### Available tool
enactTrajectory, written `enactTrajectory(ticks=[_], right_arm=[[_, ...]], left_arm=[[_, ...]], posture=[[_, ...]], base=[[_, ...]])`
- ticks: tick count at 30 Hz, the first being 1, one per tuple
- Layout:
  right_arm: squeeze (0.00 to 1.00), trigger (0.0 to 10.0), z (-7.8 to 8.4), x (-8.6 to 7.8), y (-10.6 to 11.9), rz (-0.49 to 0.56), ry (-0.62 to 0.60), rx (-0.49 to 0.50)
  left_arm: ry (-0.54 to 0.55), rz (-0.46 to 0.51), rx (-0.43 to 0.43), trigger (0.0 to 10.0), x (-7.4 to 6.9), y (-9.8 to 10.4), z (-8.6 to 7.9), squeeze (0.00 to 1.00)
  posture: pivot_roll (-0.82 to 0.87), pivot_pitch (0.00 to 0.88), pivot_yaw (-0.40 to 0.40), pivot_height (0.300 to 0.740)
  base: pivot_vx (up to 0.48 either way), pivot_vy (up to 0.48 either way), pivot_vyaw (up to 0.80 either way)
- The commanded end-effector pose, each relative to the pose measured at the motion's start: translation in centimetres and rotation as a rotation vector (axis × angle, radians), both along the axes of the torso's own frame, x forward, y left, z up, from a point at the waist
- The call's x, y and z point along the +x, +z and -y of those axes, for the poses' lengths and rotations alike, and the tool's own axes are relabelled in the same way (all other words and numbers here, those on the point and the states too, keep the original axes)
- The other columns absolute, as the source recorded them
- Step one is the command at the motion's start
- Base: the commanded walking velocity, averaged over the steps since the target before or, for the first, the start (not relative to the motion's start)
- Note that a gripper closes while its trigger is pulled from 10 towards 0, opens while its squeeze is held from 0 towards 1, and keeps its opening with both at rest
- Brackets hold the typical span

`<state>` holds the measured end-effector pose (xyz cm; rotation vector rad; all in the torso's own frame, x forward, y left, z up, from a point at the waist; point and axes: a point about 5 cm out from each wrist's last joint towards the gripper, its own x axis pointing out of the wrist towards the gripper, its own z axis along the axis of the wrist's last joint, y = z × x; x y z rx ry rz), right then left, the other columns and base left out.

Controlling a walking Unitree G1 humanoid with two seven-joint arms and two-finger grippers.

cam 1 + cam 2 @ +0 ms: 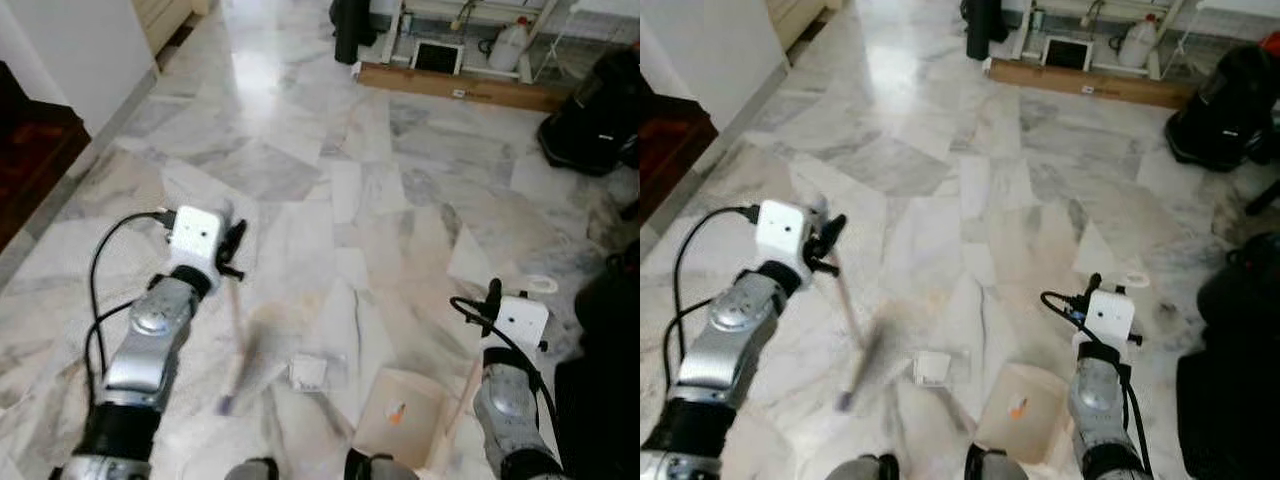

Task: Sweep floor

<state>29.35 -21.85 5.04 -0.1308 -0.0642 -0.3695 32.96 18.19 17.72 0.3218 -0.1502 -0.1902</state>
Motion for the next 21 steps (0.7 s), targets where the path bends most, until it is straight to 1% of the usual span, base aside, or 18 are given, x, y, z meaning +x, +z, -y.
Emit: enactTrajectory(ticks=[1, 5, 8, 9, 10, 13, 16, 18, 21], right_arm=[[0.00, 10.0, -1.1, -1.3, -2.5, -0.119, 0.034, 0.043], [0.00, 10.0, -1.0, -1.4, -2.5, -0.120, 0.039, 0.046], [0.00, 10.0, -0.9, -1.5, -2.6, -0.114, 0.033, 0.057], [0.00, 10.0, -0.9, -1.5, -2.6, -0.114, 0.033, 0.057], [0.00, 10.0, -0.8, -1.5, -2.5, -0.106, 0.018, 0.080], [0.00, 10.0, -0.6, -1.5, -2.5, -0.102, 0.008, 0.090], [0.00, 10.0, -0.5, -1.3, -2.2, -0.091, 0.005, 0.086], [0.00, 10.0, -0.3, -1.2, -2.0, -0.076, -0.002, 0.089], [0.00, 10.0, -0.2, -1.1, -1.9, -0.070, -0.004, 0.090]], left_arm=[[0.020, 0.037, 0.057, 10.0, 0.5, 0.4, -0.6, 0.00], [0.010, 0.018, 0.043, 10.0, 1.1, -0.1, -0.4, 0.00], [-0.023, -0.003, 0.035, 10.0, 1.3, -0.8, 0.6, 0.00], [-0.023, -0.003, 0.035, 10.0, 1.3, -0.8, 0.6, 0.00], [-0.042, -0.007, 0.021, 10.0, 1.3, -1.1, 1.2, 0.00], [-0.048, -0.002, 0.017, 10.0, 1.3, -1.3, 1.5, 0.00], [-0.044, 0.012, 0.010, 10.0, 1.3, -1.4, 1.5, 0.00], [-0.045, 0.005, -0.010, 10.0, 1.4, -1.4, 1.4, 0.00], [-0.053, 0.000, -0.010, 10.0, 1.4, -1.4, 1.5, 0.00]], posture=[[0.22, 0.285, 0.010, 0.740], [0.22, 0.286, 0.009, 0.740], [0.21, 0.284, 0.007, 0.740], [0.21, 0.284, 0.007, 0.740], [0.21, 0.285, 0.006, 0.740], [0.21, 0.285, 0.006, 0.740], [0.21, 0.284, 0.006, 0.740], [0.21, 0.285, 0.007, 0.740], [0.21, 0.285, 0.008, 0.740]], base=[[0.000, 0.000, 0.00], [0.000, 0.000, 0.00], [0.000, 0.000, 0.00], [0.000, 0.000, 0.00], [0.000, 0.000, 0.00], [0.000, 0.000, 0.00], [0.000, 0.000, 0.00], [0.000, 0.000, 0.00], [0.000, 0.000, 0.00]])
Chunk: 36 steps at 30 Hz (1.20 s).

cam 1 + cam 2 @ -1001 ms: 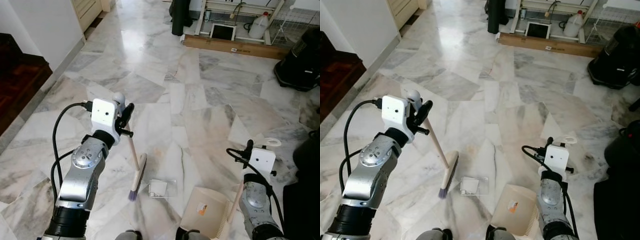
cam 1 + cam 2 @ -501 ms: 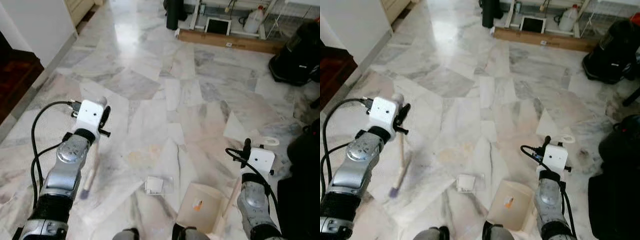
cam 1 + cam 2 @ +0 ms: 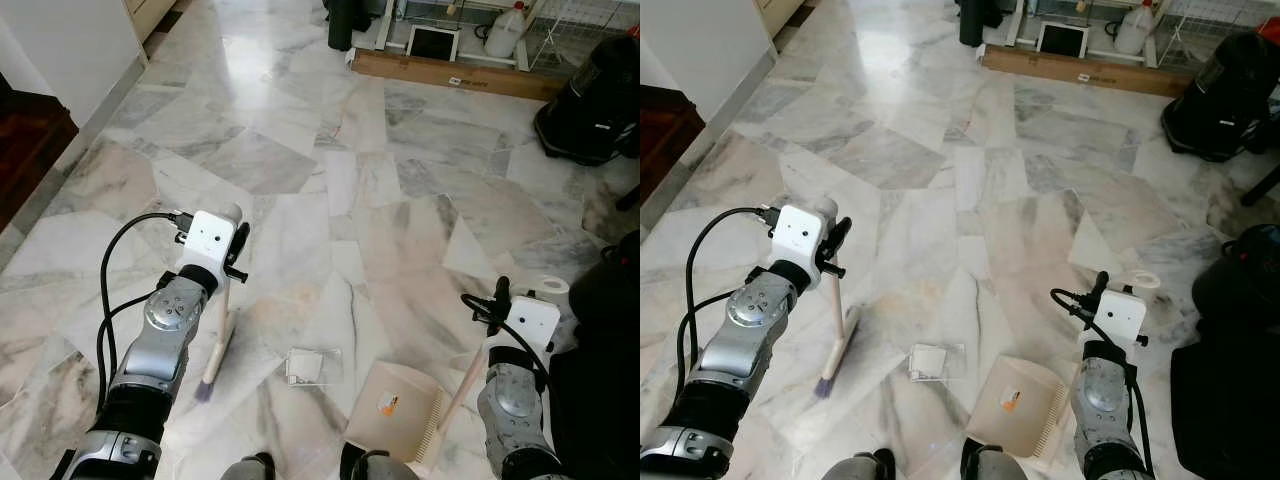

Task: Sweep floor

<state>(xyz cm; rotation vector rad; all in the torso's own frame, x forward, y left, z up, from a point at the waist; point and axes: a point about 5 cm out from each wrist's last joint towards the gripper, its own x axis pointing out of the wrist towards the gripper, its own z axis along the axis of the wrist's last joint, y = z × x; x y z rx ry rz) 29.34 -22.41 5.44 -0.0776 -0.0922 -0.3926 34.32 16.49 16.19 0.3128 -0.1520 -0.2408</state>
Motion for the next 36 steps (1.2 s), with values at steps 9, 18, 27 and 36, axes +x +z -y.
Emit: enactTrajectory(ticks=[9, 18, 27, 36], right_arm=[[0.00, 10.0, -0.6, -1.1, -2.0, -0.091, 0.020, 0.040], [0.00, 10.0, 0.1, -1.1, -1.8, -0.084, 0.015, 0.028], [0.00, 10.0, -0.2, -0.9, -1.6, -0.075, 0.025, 0.033], [0.00, 10.0, -0.3, -0.6, -1.4, -0.074, 0.042, 0.037]], left_arm=[[-0.048, -0.038, -0.062, 10.0, 0.0, -0.7, 0.2, 0.00], [-0.054, -0.105, -0.240, 10.0, -0.2, -1.6, 1.5, 0.00], [-0.082, -0.109, -0.472, 10.0, 0.3, -0.2, 1.7, 0.00], [-0.238, -0.173, -0.535, 10.0, 0.1, 0.2, 3.4, 0.00]], posture=[[0.18, 0.295, 0.000, 0.740], [0.17, 0.295, -0.002, 0.740], [0.17, 0.296, -0.002, 0.740], [0.17, 0.292, -0.004, 0.740]], base=[[0.000, 0.000, 0.00], [0.000, 0.000, 0.00], [0.000, 0.000, 0.00], [0.000, 0.000, 0.00]])
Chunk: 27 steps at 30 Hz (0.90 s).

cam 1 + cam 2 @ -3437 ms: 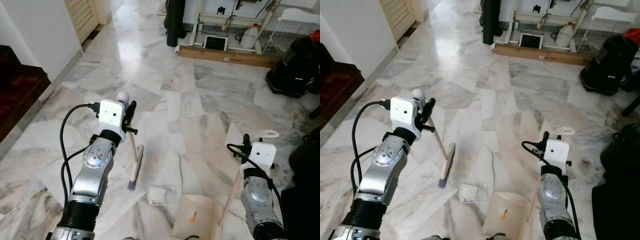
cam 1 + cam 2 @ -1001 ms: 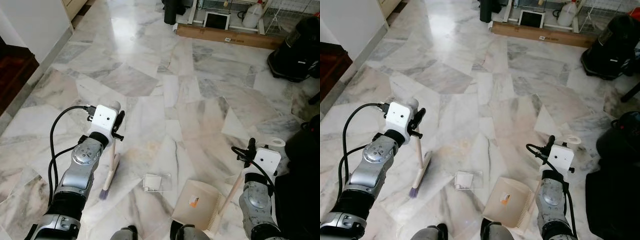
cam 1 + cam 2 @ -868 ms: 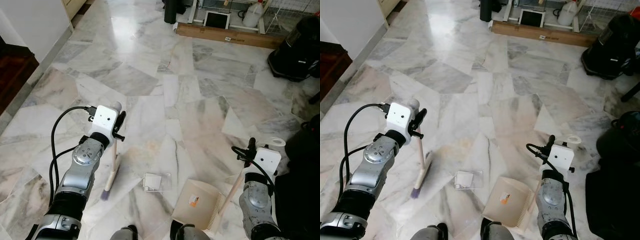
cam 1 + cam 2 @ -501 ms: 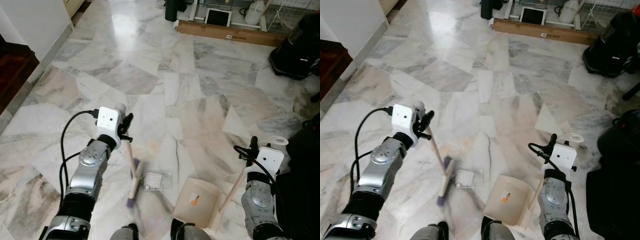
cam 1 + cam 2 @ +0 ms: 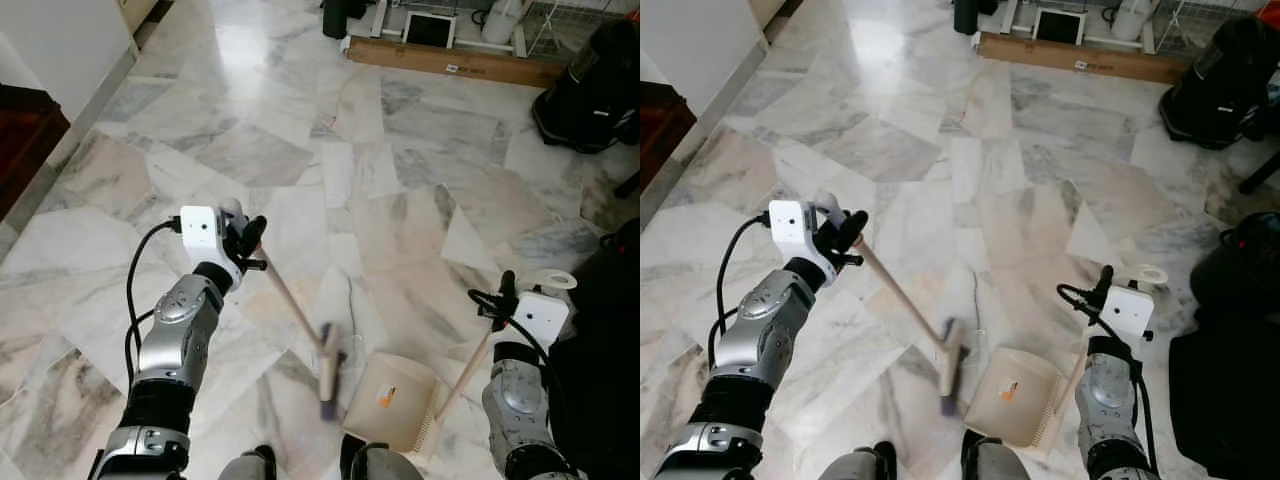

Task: Sweep floor

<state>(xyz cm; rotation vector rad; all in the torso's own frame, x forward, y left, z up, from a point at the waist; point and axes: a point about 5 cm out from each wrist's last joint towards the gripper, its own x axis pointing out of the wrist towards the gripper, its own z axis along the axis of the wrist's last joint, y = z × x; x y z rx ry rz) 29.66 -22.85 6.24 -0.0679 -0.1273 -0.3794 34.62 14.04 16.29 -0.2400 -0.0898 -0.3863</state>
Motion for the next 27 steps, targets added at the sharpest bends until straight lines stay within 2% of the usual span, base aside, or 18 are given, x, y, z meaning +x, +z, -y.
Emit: enactTrajectory(ticks=[1, 7, 9, 11, 15, 16, 19, 20, 23, 24, 26, 27], right_arm=[[0.00, 10.0, -0.8, -0.9, -2.2, -0.110, 0.029, 0.033], [0.00, 10.0, -1.0, -0.7, -2.1, -0.113, 0.038, 0.032], [0.00, 10.0, -1.0, -0.7, -2.1, -0.114, 0.040, 0.032], [0.00, 10.0, -1.0, -0.7, -2.1, -0.115, 0.043, 0.031], [0.00, 10.0, -1.0, -0.7, -2.2, -0.119, 0.044, 0.029], [0.00, 10.0, -1.0, -0.7, -2.2, -0.120, 0.043, 0.028], [0.00, 10.0, -1.0, -0.7, -2.2, -0.120, 0.041, 0.026], [0.00, 10.0, -1.0, -0.7, -2.2, -0.120, 0.041, 0.026], [0.00, 10.0, -0.9, -0.7, -2.2, -0.121, 0.042, 0.025], [0.00, 10.0, -0.9, -0.7, -2.2, -0.121, 0.042, 0.025], [0.00, 10.0, -0.9, -0.8, -2.2, -0.121, 0.044, 0.024], [0.00, 10.0, -0.9, -0.8, -2.2, -0.120, 0.044, 0.024]], left_arm=[[-0.079, -0.011, -0.015, 10.0, -0.2, 0.1, 1.1, 0.00], [-0.203, -0.024, -0.001, 10.0, -1.2, 0.0, 2.3, 0.00], [-0.179, -0.002, 0.007, 10.0, -1.1, 0.4, 2.1, 0.00], [-0.104, 0.036, -0.004, 10.0, -0.6, 1.4, 1.3, 0.00], [0.000, 0.154, 0.003, 10.0, -0.2, 3.9, 0.0, 0.00], [0.033, 0.191, 0.022, 10.0, -0.2, 4.6, -0.4, 0.00], [0.125, 0.237, 0.098, 10.0, 0.0, 5.1, -1.3, 0.00], [0.139, 0.238, 0.110, 10.0, 0.1, 5.0, -1.5, 0.00], [0.149, 0.242, 0.220, 10.0, 0.4, 4.1, -1.6, 0.00], [0.149, 0.242, 0.220, 10.0, 0.4, 4.1, -1.6, 0.00], [0.089, 0.259, 0.396, 10.0, 0.5, 2.4, -0.9, 0.00], [0.080, 0.263, 0.413, 10.0, 0.5, 2.2, -0.7, 0.00]], posture=[[0.17, 0.292, -0.004, 0.740], [0.18, 0.288, -0.006, 0.740], [0.18, 0.287, -0.007, 0.740], [0.18, 0.286, -0.008, 0.740], [0.18, 0.283, -0.008, 0.740], [0.18, 0.281, -0.006, 0.740], [0.18, 0.278, -0.006, 0.740], [0.18, 0.278, -0.006, 0.740], [0.18, 0.277, -0.007, 0.740], [0.18, 0.277, -0.007, 0.740], [0.17, 0.278, -0.008, 0.740], [0.17, 0.278, -0.008, 0.740]], base=[[0.000, 0.000, 0.00], [0.000, 0.000, 0.00], [0.000, 0.000, 0.00], [0.000, 0.000, 0.00], [0.000, 0.000, 0.00], [0.000, 0.000, 0.00], [0.000, 0.000, 0.00], [0.000, 0.000, 0.00], [0.000, 0.000, 0.00], [0.000, 0.000, 0.00], [0.000, 0.000, 0.00], [0.000, 0.000, 0.00]])
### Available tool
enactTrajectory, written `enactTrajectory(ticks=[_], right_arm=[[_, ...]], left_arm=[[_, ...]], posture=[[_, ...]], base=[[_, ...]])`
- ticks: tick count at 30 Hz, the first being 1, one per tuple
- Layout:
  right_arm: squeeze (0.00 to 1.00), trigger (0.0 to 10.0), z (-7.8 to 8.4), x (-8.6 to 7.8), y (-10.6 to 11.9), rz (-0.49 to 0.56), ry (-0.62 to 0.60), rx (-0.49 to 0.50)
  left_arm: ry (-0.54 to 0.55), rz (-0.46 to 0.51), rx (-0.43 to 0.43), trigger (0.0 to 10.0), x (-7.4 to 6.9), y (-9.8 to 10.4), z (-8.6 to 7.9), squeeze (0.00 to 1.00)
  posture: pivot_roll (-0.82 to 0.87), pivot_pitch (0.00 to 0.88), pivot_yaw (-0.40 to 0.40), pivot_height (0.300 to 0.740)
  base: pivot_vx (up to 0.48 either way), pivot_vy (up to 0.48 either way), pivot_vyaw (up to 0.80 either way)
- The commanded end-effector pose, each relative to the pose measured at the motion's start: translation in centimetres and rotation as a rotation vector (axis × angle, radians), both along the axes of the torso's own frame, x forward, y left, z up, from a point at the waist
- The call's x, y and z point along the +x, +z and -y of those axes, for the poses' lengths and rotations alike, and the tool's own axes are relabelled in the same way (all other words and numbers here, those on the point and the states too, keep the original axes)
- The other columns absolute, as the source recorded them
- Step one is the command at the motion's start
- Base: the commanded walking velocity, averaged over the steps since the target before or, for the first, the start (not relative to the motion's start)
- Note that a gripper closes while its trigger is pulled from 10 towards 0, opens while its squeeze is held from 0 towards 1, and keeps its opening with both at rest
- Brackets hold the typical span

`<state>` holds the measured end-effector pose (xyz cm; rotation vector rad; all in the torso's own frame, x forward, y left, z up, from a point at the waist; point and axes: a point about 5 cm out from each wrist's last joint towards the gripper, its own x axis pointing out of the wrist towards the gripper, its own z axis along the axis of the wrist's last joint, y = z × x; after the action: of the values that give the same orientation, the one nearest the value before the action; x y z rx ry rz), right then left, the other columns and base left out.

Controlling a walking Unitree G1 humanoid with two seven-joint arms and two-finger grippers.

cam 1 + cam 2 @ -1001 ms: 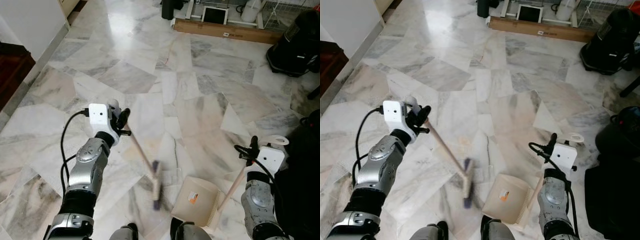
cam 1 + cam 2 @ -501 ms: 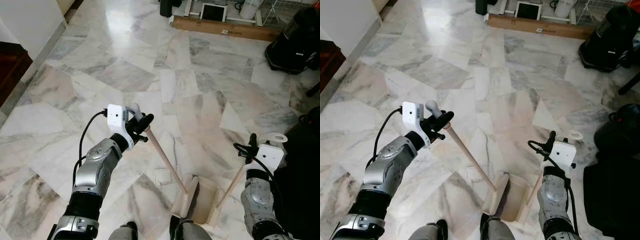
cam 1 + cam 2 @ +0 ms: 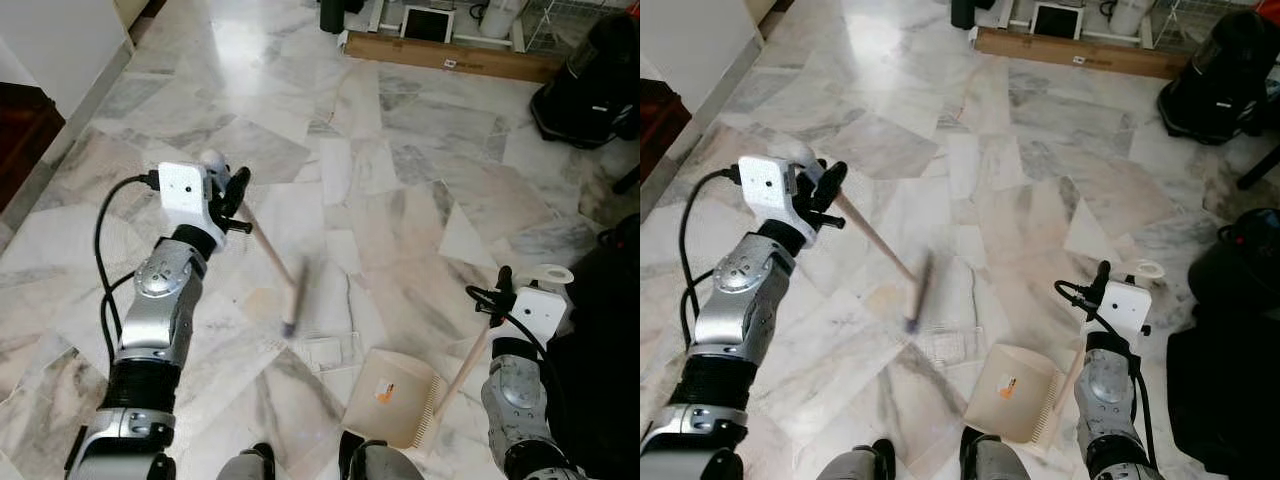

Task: Sweep floor

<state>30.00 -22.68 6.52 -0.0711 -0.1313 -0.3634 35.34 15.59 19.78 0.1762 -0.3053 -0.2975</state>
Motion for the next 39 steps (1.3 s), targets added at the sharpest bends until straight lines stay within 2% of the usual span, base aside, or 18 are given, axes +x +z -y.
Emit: enactTrajectory(ticks=[1, 2, 8, 12, 14, 15, 16, 17, 22, 27, 32, 36, 39], right_arm=[[0.00, 10.0, -0.8, -1.1, -2.5, -0.122, 0.028, 0.026], [0.00, 10.0, -0.7, -1.1, -2.5, -0.121, 0.028, 0.026], [0.00, 10.0, -0.6, -1.5, -2.6, -0.117, 0.025, 0.024], [0.00, 10.0, -0.6, -1.8, -2.8, -0.117, 0.026, 0.020], [0.00, 10.0, -0.4, -2.0, -2.9, -0.119, 0.023, 0.017], [0.00, 10.0, -0.3, -2.1, -2.9, -0.120, 0.022, 0.016], [0.00, 10.0, -0.3, -2.1, -2.9, -0.120, 0.022, 0.016], [0.00, 10.0, -0.2, -2.2, -2.9, -0.121, 0.021, 0.015], [0.00, 10.0, -0.1, -2.1, -2.9, -0.123, 0.024, 0.011], [0.00, 10.0, -0.3, -1.8, -2.6, -0.118, 0.030, 0.011], [0.00, 10.0, -0.3, -1.6, -2.5, -0.117, 0.034, 0.012], [0.00, 10.0, -0.3, -1.5, -2.4, -0.116, 0.036, 0.013], [0.00, 10.0, -0.3, -1.4, -2.4, -0.117, 0.036, 0.014]], left_arm=[[-0.056, -0.044, 0.043, 10.0, -0.1, -1.8, 1.0, 0.00], [-0.060, -0.048, 0.039, 10.0, -0.1, -1.9, 1.1, 0.00], [-0.100, -0.060, 0.191, 10.0, 0.5, -4.5, 2.7, 0.00], [-0.126, -0.078, 0.215, 10.0, 0.8, -5.3, 3.5, 0.00], [-0.167, -0.104, 0.168, 10.0, 0.8, -5.5, 4.2, 0.00], [-0.193, -0.121, 0.112, 10.0, 0.9, -5.4, 4.5, 0.00], [-0.193, -0.121, 0.112, 10.0, 0.9, -5.4, 4.5, 0.00], [-0.233, -0.136, 0.076, 10.0, 0.9, -5.3, 4.9, 0.00], [-0.309, -0.150, 0.067, 10.0, 0.9, -5.4, 5.6, 0.00], [-0.394, -0.264, 0.005, 10.0, 0.7, -6.3, 5.6, 0.00], [-0.444, -0.333, -0.040, 10.0, 0.6, -6.8, 5.2, 0.00], [-0.485, -0.384, -0.191, 10.0, 0.7, -6.4, 4.8, 0.00], [-0.500, -0.392, -0.242, 10.0, 0.8, -6.2, 4.8, 0.00]], posture=[[0.17, 0.278, -0.008, 0.740], [0.16, 0.280, -0.008, 0.740], [0.14, 0.289, -0.013, 0.740], [0.13, 0.296, -0.013, 0.740], [0.12, 0.298, -0.015, 0.740], [0.12, 0.300, -0.017, 0.740], [0.12, 0.300, -0.017, 0.740], [0.12, 0.302, -0.020, 0.740], [0.12, 0.302, -0.023, 0.740], [0.12, 0.297, -0.025, 0.740], [0.12, 0.294, -0.025, 0.740], [0.13, 0.289, -0.025, 0.740], [0.13, 0.287, -0.025, 0.740]], base=[[0.000, 0.000, 0.00], [0.000, 0.000, 0.00], [0.000, 0.000, 0.00], [0.000, 0.000, 0.00], [0.000, 0.000, 0.00], [0.000, 0.000, 0.00], [0.000, 0.000, 0.00], [0.000, 0.000, 0.00], [0.000, 0.000, 0.00], [0.000, 0.000, 0.00], [0.000, 0.000, 0.00], [0.000, 0.000, 0.00], [0.000, 0.000, 0.00]])
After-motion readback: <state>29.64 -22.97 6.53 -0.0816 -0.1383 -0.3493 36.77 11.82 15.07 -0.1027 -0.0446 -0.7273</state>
